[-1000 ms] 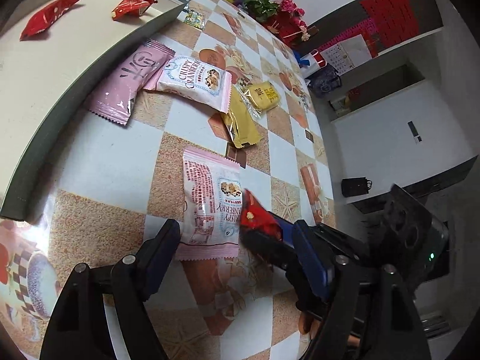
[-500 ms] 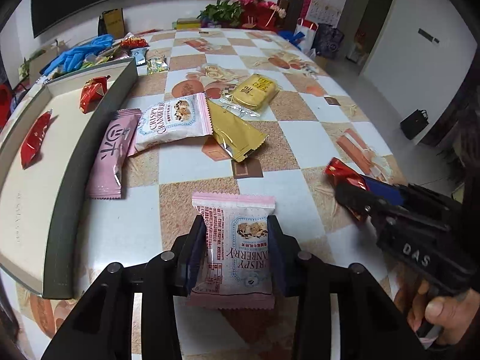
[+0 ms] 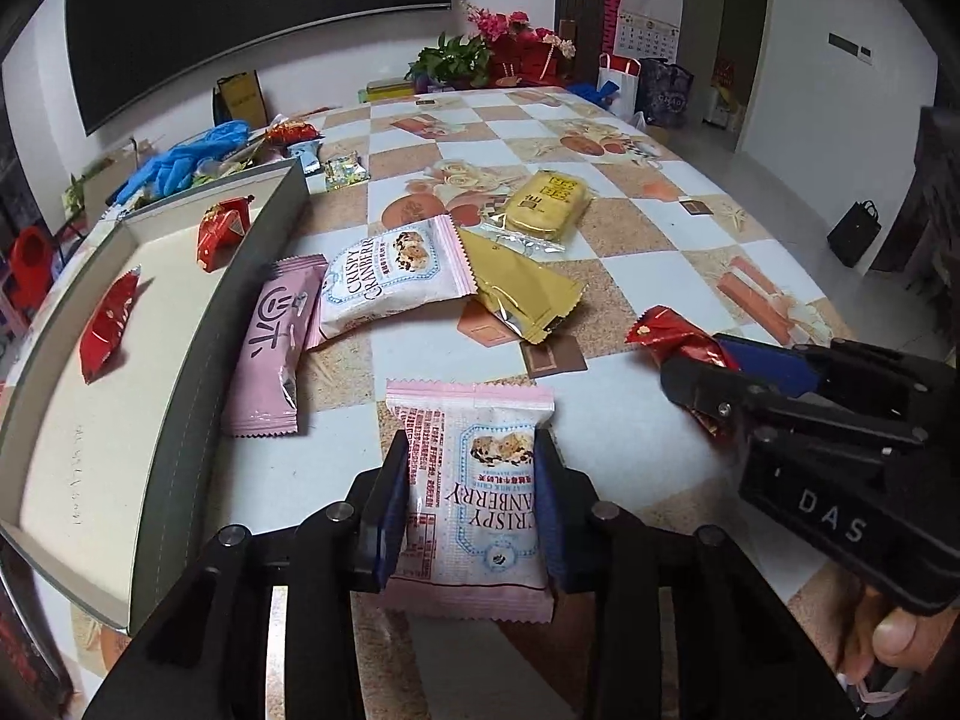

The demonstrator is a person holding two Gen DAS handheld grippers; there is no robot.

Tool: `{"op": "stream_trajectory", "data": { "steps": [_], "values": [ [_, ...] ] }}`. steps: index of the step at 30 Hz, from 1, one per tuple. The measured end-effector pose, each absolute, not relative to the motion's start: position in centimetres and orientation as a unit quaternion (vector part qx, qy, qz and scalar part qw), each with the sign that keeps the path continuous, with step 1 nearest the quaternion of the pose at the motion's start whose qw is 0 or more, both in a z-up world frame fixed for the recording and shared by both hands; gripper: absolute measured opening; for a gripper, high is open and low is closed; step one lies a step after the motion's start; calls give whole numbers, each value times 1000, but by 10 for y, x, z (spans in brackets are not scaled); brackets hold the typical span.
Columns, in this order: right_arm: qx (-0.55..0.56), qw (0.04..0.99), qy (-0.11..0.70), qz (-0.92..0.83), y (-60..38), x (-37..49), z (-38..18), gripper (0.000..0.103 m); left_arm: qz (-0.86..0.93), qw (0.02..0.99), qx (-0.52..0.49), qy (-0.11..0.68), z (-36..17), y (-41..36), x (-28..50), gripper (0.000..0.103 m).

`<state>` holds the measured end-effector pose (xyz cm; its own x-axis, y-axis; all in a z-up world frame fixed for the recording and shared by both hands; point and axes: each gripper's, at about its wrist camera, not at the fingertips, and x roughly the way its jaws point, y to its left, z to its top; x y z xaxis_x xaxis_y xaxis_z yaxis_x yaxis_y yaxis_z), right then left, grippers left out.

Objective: Organize snacks

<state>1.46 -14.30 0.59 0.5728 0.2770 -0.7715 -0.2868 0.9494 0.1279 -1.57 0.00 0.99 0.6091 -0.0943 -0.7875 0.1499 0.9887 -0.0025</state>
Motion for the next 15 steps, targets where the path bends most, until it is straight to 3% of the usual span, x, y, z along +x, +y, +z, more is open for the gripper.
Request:
{"op": "stream_trajectory", "data": {
  "steps": [15],
  "values": [
    [-19, 886, 446, 128, -128, 14, 8, 29, -93, 896, 9, 434, 11, 13, -22, 40]
  ]
}}
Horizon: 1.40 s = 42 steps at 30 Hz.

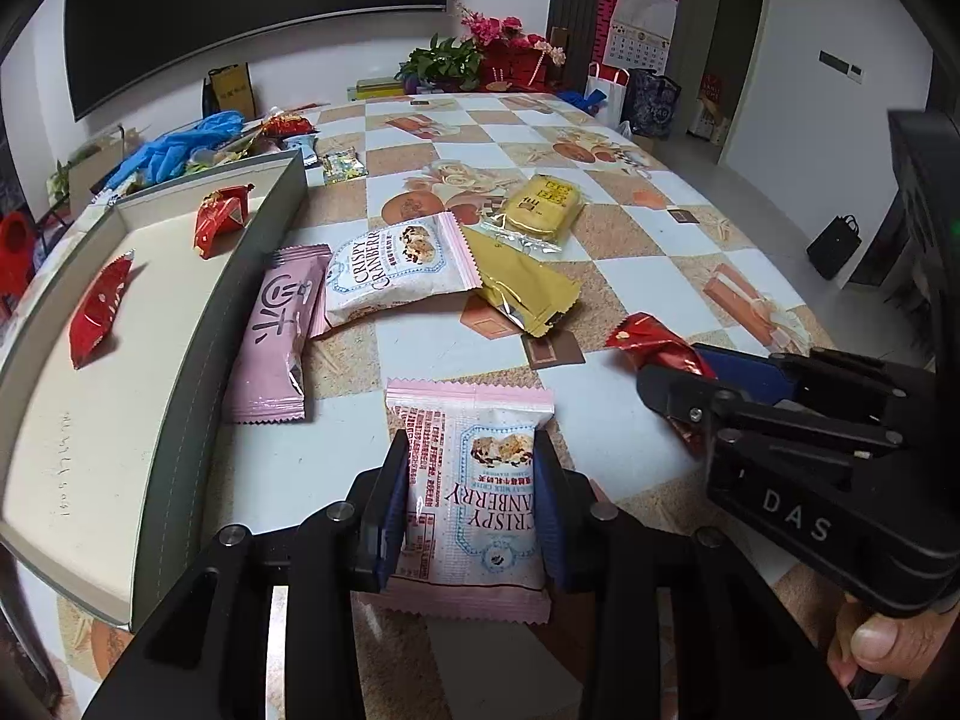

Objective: Organize snacks

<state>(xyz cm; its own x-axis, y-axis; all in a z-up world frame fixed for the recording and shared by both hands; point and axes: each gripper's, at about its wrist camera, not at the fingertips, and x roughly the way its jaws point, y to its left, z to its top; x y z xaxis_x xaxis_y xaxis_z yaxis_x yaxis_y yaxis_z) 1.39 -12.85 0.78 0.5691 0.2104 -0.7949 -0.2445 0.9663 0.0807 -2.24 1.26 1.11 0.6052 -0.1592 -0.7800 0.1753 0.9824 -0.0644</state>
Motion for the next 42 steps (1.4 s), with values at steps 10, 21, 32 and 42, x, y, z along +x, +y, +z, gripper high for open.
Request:
{"op": "stream_trajectory", "data": {
  "steps": [10, 21, 32, 42],
  "values": [
    [-15, 877, 460, 140, -111, 13, 10, 29, -95, 904, -6, 416, 32, 28, -34, 40],
    [-19, 879, 451, 155, -99, 8, 24, 29, -88, 910, -30, 405, 51, 43, -37, 40],
    [-31, 878, 439, 190, -69, 10, 40, 29, -57, 914, -60, 396, 70, 76, -33, 40],
    [-40, 875, 423, 232, -33, 15, 56, 29, -29, 913, -88, 397, 76, 107, -31, 40]
  ]
}}
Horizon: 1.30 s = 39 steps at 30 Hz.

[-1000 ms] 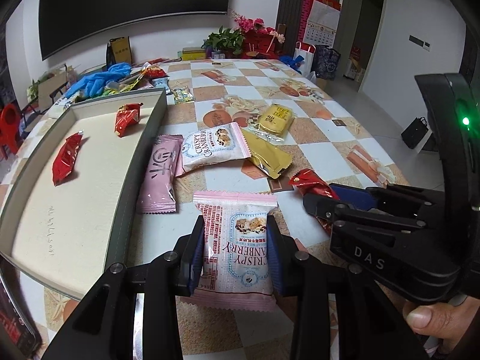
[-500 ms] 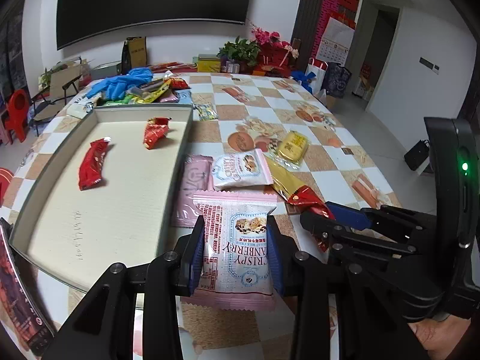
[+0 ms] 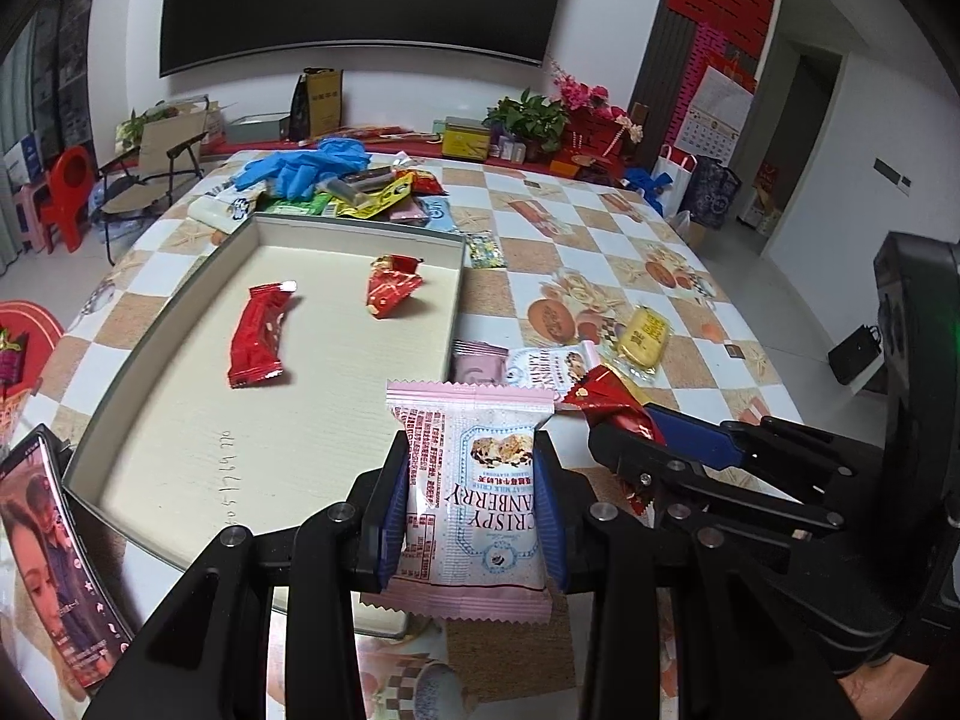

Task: Organize snacks
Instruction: 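Carry the cranberry packet over the white tray with the left gripper while the right carries the red packet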

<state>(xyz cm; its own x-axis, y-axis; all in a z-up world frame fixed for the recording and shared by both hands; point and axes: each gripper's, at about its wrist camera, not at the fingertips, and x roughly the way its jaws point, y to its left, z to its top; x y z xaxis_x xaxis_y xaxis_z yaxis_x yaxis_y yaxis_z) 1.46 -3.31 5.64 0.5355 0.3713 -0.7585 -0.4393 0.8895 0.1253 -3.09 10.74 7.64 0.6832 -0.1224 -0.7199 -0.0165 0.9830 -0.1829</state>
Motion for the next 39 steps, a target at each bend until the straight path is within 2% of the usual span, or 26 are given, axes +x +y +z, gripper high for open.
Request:
{"op": "stream_trajectory", "data": {
  "steps": [21, 39],
  "values": [
    [-34, 863, 418, 281, 18, 34, 74, 29, 42, 900, -116, 417, 67, 168, -24, 40],
    [-47, 857, 418, 296, 46, 47, 81, 29, 53, 891, -124, 433, 59, 184, -9, 40]
  ]
}}
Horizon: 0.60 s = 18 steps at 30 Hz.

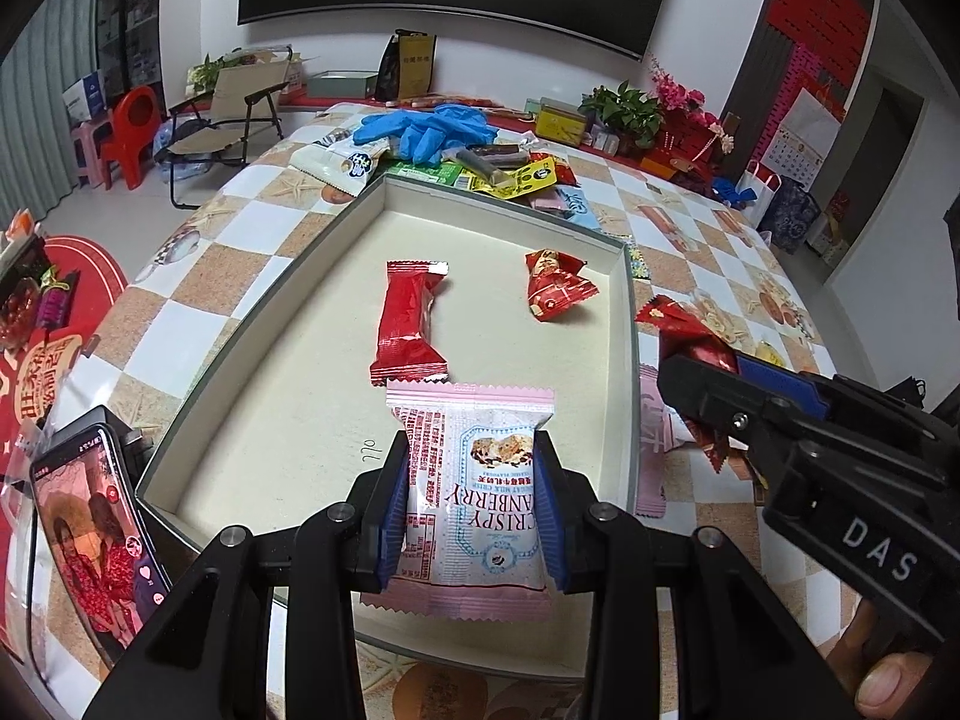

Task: Organize snacks
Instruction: 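Carry the cranberry packet over the white tray with the left gripper while the right carries the red packet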

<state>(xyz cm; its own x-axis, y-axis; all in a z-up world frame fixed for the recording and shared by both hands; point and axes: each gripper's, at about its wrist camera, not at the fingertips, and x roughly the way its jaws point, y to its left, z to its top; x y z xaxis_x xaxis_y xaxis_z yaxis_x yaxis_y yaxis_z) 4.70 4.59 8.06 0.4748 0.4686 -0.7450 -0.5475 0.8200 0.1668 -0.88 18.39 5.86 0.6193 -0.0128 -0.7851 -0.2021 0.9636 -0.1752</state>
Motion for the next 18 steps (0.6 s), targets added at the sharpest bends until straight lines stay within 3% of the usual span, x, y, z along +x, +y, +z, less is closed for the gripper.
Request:
{"op": "stream_trajectory", "data": {
  "steps": [18],
  "values": [
    [-55, 848, 424, 312, 63, 50, 76, 29, 62, 882, -121, 451, 49, 188, -3, 40]
  ]
}}
